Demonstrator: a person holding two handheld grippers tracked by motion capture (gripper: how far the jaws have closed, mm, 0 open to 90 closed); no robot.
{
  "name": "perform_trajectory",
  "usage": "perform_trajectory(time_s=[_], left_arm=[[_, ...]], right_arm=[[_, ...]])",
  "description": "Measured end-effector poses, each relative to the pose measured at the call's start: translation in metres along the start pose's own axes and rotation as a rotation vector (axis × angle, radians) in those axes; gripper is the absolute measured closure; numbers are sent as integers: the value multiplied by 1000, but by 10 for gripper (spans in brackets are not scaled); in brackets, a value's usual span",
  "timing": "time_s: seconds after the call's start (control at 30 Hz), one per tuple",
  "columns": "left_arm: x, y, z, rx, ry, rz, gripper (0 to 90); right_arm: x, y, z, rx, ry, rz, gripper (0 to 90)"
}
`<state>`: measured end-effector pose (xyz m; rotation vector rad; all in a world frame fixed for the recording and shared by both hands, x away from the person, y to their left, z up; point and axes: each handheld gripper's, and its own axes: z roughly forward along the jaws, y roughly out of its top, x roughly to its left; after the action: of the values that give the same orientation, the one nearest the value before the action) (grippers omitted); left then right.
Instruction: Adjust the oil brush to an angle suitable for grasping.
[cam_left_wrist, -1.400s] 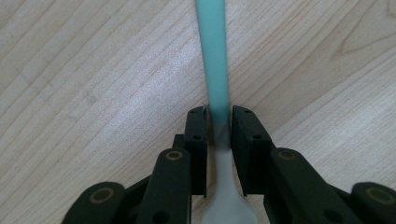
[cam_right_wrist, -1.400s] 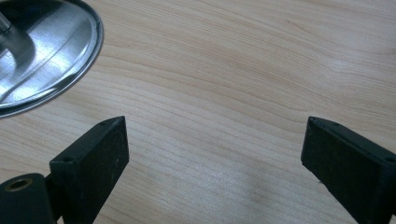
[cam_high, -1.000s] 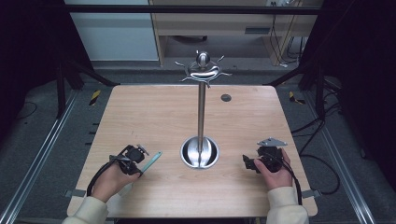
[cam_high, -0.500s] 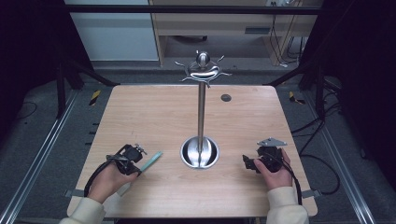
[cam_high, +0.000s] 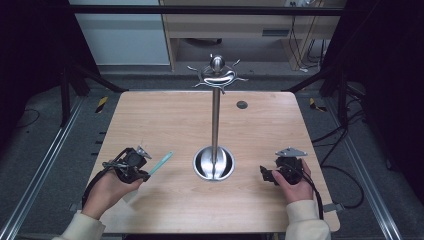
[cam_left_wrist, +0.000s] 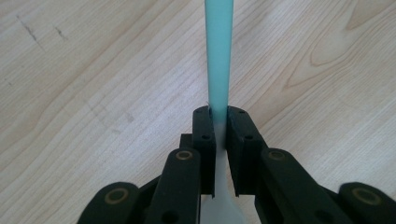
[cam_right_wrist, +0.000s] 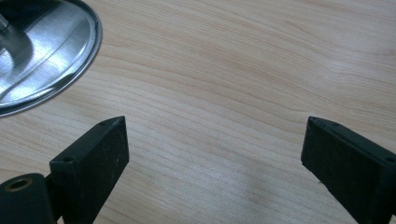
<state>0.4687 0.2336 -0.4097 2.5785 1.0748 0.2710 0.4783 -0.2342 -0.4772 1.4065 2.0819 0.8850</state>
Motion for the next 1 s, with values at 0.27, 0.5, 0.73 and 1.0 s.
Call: perform_trajectory(time_s=[0.27,0.5,0.73,1.0], left_arm=[[-6,1,-13,-64,0,3,821],[-13,5,-24,-121,-5,22,822],[-18,10,-37,-183,-12,31,822],[-24,15,-52,-234,-21,64,822]], right_arm=[[0,0,-1,0,-3,3,82],[0,0,-1,-1,-1,3,82],[0,0,0,1,-1,4,82],[0,0,0,1,3,9,82]])
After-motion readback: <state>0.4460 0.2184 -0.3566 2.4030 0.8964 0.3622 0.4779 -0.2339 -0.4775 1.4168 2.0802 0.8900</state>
